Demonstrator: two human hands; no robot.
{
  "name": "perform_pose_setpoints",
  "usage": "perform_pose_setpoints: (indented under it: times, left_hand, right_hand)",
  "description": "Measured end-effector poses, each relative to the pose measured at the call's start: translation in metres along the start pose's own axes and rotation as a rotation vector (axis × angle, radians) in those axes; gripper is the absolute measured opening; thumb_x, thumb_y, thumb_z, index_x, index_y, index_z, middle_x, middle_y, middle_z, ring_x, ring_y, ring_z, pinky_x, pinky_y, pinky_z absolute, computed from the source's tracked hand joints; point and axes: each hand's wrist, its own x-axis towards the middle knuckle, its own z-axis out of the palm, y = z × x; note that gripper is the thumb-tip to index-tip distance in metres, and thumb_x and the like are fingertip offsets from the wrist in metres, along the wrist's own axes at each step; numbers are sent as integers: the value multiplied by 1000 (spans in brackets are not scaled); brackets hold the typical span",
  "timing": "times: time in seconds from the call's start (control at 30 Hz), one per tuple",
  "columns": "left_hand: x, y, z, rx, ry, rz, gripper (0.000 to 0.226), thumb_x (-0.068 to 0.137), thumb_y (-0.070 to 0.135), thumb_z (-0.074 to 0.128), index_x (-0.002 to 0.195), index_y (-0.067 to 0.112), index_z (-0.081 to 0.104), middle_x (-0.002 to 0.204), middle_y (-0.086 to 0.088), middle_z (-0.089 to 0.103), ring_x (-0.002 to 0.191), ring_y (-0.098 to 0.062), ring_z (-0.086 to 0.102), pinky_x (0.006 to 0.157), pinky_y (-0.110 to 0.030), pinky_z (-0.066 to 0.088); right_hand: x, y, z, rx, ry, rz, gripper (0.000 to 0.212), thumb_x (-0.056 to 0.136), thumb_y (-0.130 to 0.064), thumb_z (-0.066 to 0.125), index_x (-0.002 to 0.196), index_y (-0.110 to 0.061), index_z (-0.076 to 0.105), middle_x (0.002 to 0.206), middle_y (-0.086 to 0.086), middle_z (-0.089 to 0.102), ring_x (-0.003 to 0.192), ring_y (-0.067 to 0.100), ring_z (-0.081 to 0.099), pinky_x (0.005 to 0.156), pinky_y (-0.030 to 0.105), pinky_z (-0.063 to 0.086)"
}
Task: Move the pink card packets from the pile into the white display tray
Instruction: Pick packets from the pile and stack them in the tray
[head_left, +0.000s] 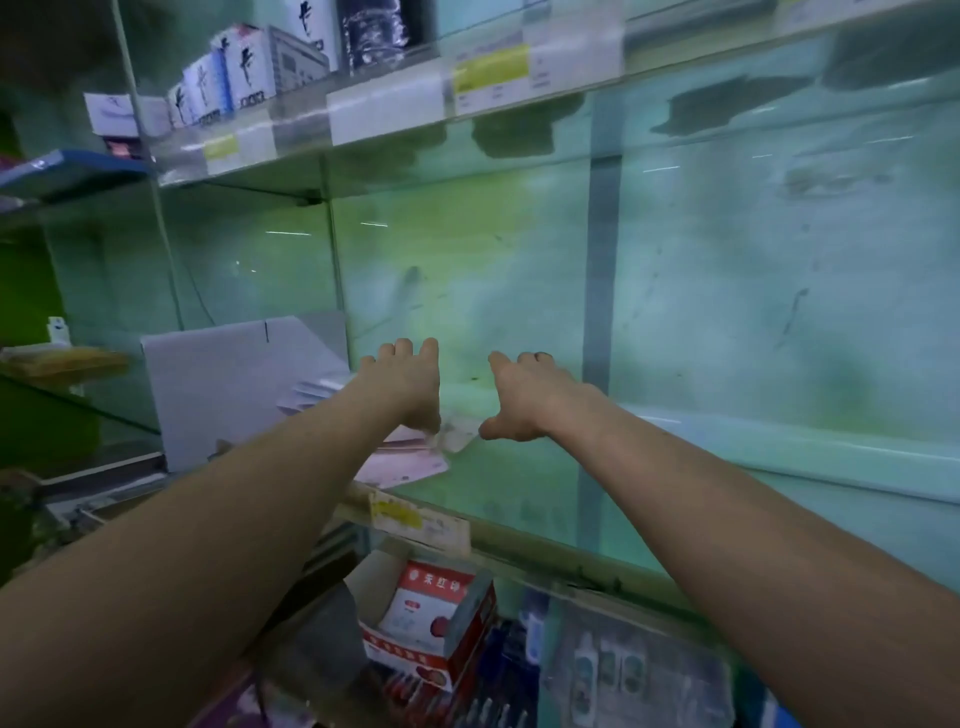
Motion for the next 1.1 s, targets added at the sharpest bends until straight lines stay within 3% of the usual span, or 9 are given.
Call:
perform_pose_setpoints:
  times: [0.37, 0.5, 0.67, 0.8, 0.93, 1.1]
  left_hand:
    - [57, -82, 17, -201, -65, 85, 91, 79, 45, 70, 145, 10, 18, 145, -19, 29, 133, -36, 32, 105, -44, 35]
    - [73, -104, 26, -296, -128, 101, 79, 79, 46, 66, 140, 8, 32, 139, -15, 44, 124, -32, 46, 103, -40, 41]
    - [82, -119, 36, -328, -237, 124, 61, 84, 51, 60, 126, 8, 52, 129, -12, 54, 113, -29, 54, 92, -33, 42]
    - [86, -120, 35, -331, -261, 174, 41, 83, 48, 63, 93, 10, 56, 104, -10, 58, 91, -27, 54, 78, -31, 43]
    - [83, -116, 26, -300, -165, 243, 20, 92, 30, 53, 90, 9, 54, 101, -13, 58, 86, -27, 52, 74, -29, 41]
    - [72, -107, 22, -97, 92, 308, 22, 96, 11, 44, 109, 3, 59, 116, -15, 61, 104, -31, 59, 73, -31, 40]
  right_hand:
    - [52, -68, 15, -22, -24, 104, 72, 86, -41, 61, 142, -12, 27, 136, 17, 39, 128, 34, 34, 96, 43, 38]
    - [66, -88, 22, -24, -37, 111, 65, 90, -39, 56, 142, -11, 29, 135, 17, 42, 126, 34, 37, 97, 43, 39]
    - [83, -103, 26, -56, -49, 91, 62, 91, -40, 53, 143, -13, 32, 138, 15, 43, 126, 33, 40, 103, 43, 39]
    - [87, -108, 27, -39, -137, 86, 46, 95, -33, 46, 138, -16, 46, 141, 8, 48, 125, 29, 47, 102, 39, 41]
    - [86, -108, 27, 13, -179, 94, 38, 97, -27, 42, 128, -12, 57, 132, 10, 56, 117, 28, 54, 96, 33, 44]
    - [81, -94, 21, 29, -130, 145, 47, 98, -29, 43, 141, -10, 43, 142, 10, 47, 127, 28, 47, 104, 34, 38]
